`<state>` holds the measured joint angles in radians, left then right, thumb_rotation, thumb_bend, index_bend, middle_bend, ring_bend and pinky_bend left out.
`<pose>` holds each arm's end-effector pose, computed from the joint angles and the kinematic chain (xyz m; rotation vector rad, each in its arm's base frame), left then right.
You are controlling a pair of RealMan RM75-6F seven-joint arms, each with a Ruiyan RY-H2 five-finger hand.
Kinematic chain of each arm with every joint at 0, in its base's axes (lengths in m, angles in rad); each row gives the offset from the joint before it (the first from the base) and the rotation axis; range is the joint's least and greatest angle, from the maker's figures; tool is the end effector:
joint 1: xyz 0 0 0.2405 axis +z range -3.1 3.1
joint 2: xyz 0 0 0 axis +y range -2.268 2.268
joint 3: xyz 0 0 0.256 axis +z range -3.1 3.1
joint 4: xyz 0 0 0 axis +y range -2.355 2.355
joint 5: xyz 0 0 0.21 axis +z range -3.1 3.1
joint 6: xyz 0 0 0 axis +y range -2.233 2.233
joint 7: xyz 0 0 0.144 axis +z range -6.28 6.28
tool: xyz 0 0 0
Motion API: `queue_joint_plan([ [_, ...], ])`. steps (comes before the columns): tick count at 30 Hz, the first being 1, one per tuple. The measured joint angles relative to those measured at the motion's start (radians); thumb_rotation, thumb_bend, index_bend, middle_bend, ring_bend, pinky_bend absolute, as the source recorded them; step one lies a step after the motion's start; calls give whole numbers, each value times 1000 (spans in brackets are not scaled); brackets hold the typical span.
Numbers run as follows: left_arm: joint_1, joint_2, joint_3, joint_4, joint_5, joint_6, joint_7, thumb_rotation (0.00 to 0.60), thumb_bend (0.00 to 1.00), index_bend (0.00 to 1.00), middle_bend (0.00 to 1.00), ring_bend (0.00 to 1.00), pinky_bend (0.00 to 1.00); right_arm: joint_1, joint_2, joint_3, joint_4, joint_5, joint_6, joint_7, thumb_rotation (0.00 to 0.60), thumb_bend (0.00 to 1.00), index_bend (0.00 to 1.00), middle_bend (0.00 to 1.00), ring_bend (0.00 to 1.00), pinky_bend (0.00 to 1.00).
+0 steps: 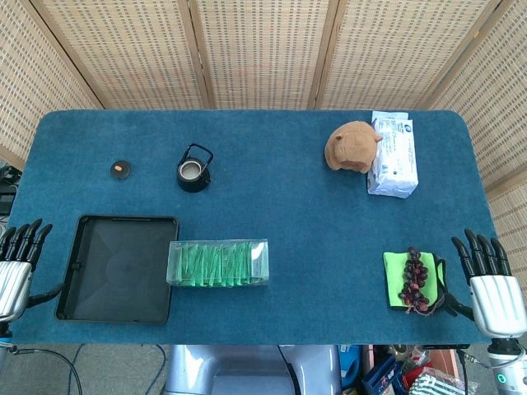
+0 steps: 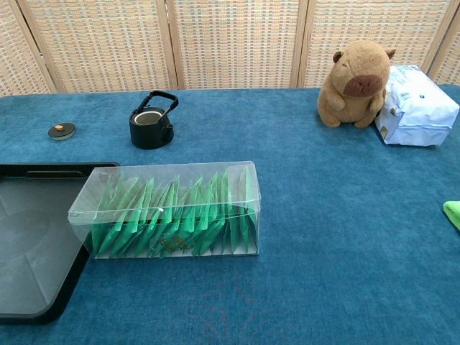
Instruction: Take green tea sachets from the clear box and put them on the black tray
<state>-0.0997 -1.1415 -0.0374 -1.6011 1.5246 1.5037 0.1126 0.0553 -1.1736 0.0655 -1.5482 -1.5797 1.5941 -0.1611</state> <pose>-0.3052 0.1829 0.1523 -1.4409 -0.8009 -0.8587 -0.3061 -0.1744 0.1594 1.4045 -0.6695 0.8695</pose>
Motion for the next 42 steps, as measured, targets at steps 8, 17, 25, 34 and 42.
queue_joint_plan([
  [8, 0, -3, 2, 3, 1, 0, 2, 600, 164, 0, 0, 0, 0, -1, 2, 2, -1, 4, -1, 4, 600, 0, 0, 0, 0, 0],
  [17, -29, -11, 9, -8, 53, -24, -24, 600, 164, 0, 0, 0, 0, 1, 7, 8, -5, 17, -9, 20, 600, 0, 0, 0, 0, 0],
  [25, -150, -29, 21, -83, 167, -164, -22, 600, 163, 0, 0, 0, 0, 8, 16, 21, -3, 48, -33, 44, 600, 0, 0, 0, 0, 0],
  [34, -293, -97, -20, -176, 150, -360, 105, 600, 163, 0, 0, 0, 0, 12, 25, 30, -1, 69, -49, 67, 600, 0, 0, 0, 0, 0],
  [42, -375, -176, -66, -189, 40, -456, 160, 600, 163, 0, 0, 0, 0, 15, 28, 31, 1, 76, -59, 79, 600, 0, 0, 0, 0, 0],
])
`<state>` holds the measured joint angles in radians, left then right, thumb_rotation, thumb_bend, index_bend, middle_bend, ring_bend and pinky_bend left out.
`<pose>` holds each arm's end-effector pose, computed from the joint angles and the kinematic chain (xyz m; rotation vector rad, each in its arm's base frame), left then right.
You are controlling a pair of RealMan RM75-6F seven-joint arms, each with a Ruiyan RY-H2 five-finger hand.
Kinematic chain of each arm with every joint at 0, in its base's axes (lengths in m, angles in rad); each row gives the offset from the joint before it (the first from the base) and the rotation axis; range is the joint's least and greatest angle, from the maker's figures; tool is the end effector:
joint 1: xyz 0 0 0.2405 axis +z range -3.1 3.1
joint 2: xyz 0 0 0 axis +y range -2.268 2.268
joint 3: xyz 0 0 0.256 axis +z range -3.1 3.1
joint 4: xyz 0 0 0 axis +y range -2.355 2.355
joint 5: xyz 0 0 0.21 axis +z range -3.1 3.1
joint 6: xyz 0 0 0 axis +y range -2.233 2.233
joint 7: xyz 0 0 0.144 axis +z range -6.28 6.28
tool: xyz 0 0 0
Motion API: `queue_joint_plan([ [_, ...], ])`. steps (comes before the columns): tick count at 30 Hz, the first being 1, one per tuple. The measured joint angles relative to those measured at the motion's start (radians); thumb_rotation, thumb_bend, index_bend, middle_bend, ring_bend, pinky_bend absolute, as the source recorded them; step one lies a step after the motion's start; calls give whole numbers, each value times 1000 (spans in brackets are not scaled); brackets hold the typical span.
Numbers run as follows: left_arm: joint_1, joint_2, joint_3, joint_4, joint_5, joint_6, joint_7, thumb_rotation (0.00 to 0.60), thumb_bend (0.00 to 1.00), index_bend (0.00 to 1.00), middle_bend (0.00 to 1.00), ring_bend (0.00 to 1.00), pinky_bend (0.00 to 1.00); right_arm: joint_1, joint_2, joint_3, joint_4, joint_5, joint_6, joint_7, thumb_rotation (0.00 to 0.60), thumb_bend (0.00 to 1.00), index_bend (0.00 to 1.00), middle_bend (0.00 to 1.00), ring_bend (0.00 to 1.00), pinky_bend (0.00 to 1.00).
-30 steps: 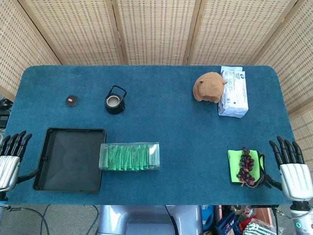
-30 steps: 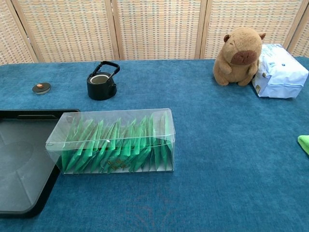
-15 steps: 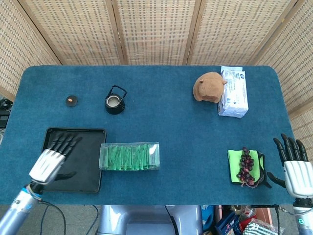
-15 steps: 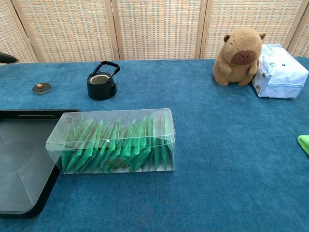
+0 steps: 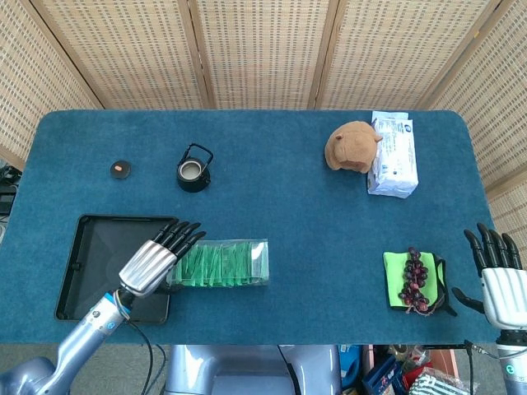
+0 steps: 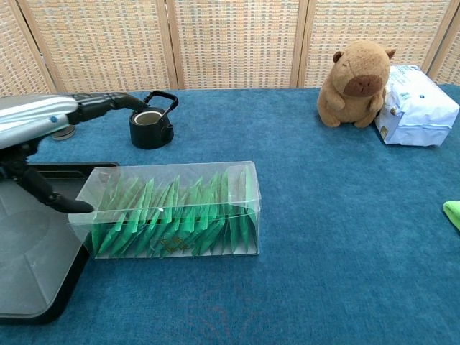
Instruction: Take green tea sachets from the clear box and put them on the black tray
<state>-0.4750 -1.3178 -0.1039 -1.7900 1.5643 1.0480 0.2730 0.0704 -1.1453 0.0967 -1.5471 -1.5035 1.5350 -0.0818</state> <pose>-0.1566 0.2522 0.0368 -2.0080 -0.8307 -1.0735 -0.3169 -0.1864 0.1701 1.3542 -0.7503 0.8664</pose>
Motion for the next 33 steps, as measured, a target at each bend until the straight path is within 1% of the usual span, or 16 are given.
queue_joint_plan([
  [8, -77, -50, -26, 27, -98, -88, 27, 600, 164, 0, 0, 0, 0, 6, 0, 9, 7, 25, -19, 5, 600, 0, 0, 0, 0, 0],
  [20, -139, -97, -32, 49, -174, -130, 62, 600, 169, 0, 0, 0, 0, 13, -3, 15, 18, 49, -38, 10, 600, 0, 0, 0, 0, 0],
  [25, -150, -102, -29, 53, -189, -127, 65, 600, 294, 29, 0, 0, 0, 15, -4, 16, 21, 55, -45, 14, 600, 0, 0, 0, 0, 0],
  [33, -162, -99, -21, 53, -206, -119, 57, 600, 383, 71, 0, 0, 0, 19, -8, 16, 25, 56, -50, 17, 600, 0, 0, 0, 0, 0],
])
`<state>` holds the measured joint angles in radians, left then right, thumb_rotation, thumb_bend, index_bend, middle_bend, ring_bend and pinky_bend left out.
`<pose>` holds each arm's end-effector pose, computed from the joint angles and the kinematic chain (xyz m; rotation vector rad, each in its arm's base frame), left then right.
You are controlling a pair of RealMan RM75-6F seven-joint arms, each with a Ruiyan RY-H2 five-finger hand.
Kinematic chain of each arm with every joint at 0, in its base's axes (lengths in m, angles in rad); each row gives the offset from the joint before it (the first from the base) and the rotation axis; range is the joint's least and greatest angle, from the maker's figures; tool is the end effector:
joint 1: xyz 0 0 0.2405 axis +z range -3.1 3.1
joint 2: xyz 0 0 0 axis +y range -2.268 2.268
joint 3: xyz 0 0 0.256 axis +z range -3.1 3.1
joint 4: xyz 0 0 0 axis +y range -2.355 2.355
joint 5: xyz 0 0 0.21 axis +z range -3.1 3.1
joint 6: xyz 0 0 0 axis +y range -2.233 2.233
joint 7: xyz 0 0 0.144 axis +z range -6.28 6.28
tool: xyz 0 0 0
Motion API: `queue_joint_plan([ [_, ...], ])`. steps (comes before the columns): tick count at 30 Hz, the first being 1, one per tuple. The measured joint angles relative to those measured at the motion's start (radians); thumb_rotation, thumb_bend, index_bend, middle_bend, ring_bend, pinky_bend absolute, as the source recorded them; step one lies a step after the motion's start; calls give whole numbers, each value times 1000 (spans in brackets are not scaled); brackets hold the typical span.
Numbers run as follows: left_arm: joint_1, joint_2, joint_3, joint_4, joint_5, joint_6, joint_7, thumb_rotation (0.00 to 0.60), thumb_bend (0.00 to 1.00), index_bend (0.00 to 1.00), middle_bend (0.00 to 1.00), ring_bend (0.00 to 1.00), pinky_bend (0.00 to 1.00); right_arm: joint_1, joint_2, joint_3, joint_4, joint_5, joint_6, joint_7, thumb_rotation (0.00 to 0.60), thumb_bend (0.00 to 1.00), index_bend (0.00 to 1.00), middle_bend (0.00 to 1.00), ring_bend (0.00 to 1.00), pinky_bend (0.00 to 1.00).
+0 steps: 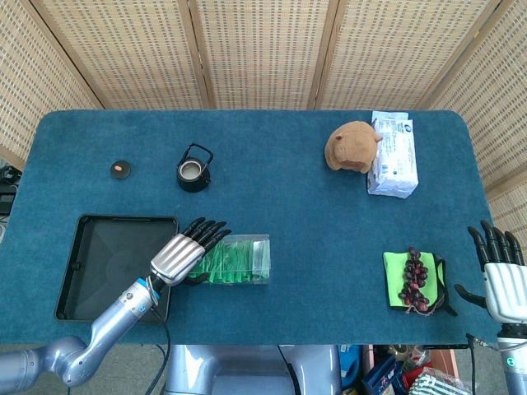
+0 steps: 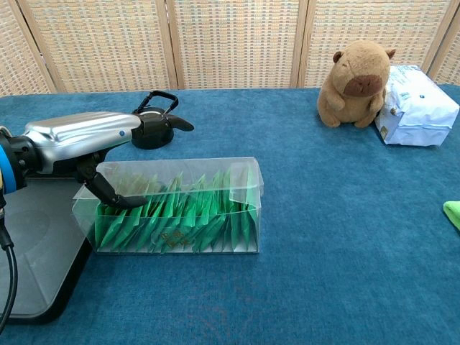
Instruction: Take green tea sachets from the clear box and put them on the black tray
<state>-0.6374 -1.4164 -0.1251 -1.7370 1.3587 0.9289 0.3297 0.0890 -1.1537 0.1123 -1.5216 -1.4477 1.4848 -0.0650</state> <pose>-0.1294 0.2810 -0.0004 -2.0891 -0.9013 -1.0097 -0.3266 -0.1961 0.1694 1.3320 -0.7898 0.8350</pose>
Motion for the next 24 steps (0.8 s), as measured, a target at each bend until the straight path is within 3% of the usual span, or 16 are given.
queue_joint_plan([
  [12, -11, 38, -11, -30, -10, 29, -25, 600, 384, 106, 0, 0, 0, 3, 0, -1, 2, 7, -10, 3, 600, 0, 0, 0, 0, 0],
  [24, -54, 108, -109, -66, -132, 27, -58, 600, 395, 155, 0, 0, 0, 11, -5, 4, 13, 29, -30, -2, 600, 0, 0, 0, 0, 0],
])
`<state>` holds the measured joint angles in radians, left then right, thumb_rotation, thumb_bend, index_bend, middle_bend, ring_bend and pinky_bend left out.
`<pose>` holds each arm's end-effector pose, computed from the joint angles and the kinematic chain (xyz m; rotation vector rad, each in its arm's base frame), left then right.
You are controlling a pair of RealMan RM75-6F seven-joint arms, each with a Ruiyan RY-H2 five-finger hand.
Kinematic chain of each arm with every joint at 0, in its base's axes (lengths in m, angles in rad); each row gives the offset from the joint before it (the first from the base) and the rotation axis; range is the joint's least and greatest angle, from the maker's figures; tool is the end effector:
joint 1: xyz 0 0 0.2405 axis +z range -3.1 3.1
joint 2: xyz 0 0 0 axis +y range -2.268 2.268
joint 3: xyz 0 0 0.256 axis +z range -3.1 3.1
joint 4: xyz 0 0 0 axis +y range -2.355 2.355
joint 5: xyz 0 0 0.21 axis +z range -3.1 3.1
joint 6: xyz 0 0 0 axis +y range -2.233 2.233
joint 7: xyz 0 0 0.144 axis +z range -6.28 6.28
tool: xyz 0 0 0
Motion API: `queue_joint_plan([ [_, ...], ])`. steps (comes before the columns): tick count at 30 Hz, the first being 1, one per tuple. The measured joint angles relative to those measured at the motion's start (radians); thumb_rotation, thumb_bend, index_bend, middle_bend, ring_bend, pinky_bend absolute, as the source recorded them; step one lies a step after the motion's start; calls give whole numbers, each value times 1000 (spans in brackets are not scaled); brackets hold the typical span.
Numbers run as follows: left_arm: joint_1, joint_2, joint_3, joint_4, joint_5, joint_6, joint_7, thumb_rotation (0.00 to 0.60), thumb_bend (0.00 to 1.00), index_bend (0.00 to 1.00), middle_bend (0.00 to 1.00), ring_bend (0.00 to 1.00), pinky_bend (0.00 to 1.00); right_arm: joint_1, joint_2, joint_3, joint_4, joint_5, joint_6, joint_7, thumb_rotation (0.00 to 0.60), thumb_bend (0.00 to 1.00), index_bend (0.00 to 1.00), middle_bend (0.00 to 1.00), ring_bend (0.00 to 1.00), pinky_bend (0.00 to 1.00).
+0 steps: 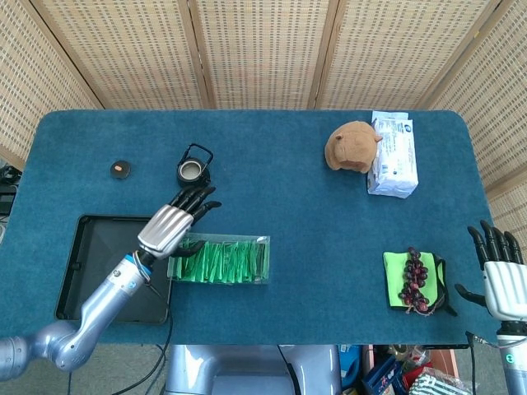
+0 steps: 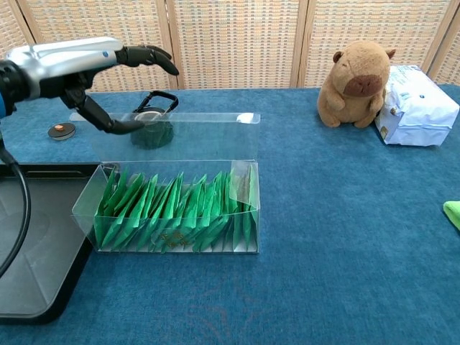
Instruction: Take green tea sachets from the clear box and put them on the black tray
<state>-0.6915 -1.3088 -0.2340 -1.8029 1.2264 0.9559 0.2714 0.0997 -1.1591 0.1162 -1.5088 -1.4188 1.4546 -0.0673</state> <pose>-0.1089 0.3185 0.0476 -1.9264 -0.9522 -1.1156 -0.3318 -0.2005 0.1675 1.3277 -0.8094 0.8079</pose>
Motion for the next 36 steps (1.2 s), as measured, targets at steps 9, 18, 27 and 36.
queue_joint_plan([
  [9, -68, 60, -27, 28, -160, -118, -23, 600, 411, 192, 0, 0, 0, 6, -4, 3, 7, 14, -16, -2, 600, 0, 0, 0, 0, 0],
  [18, -122, 76, -6, 98, -294, -195, -15, 600, 462, 261, 0, 0, 0, 12, -10, 7, 20, 32, -31, -3, 600, 0, 0, 0, 0, 0],
  [27, -166, 111, 37, 118, -359, -298, -47, 600, 569, 392, 0, 0, 0, 14, -9, 7, 24, 38, -37, 1, 600, 0, 0, 0, 0, 0],
  [36, -193, 132, 55, 112, -403, -358, -115, 600, 660, 463, 0, 0, 0, 14, -9, 6, 26, 38, -37, 3, 600, 0, 0, 0, 0, 0],
])
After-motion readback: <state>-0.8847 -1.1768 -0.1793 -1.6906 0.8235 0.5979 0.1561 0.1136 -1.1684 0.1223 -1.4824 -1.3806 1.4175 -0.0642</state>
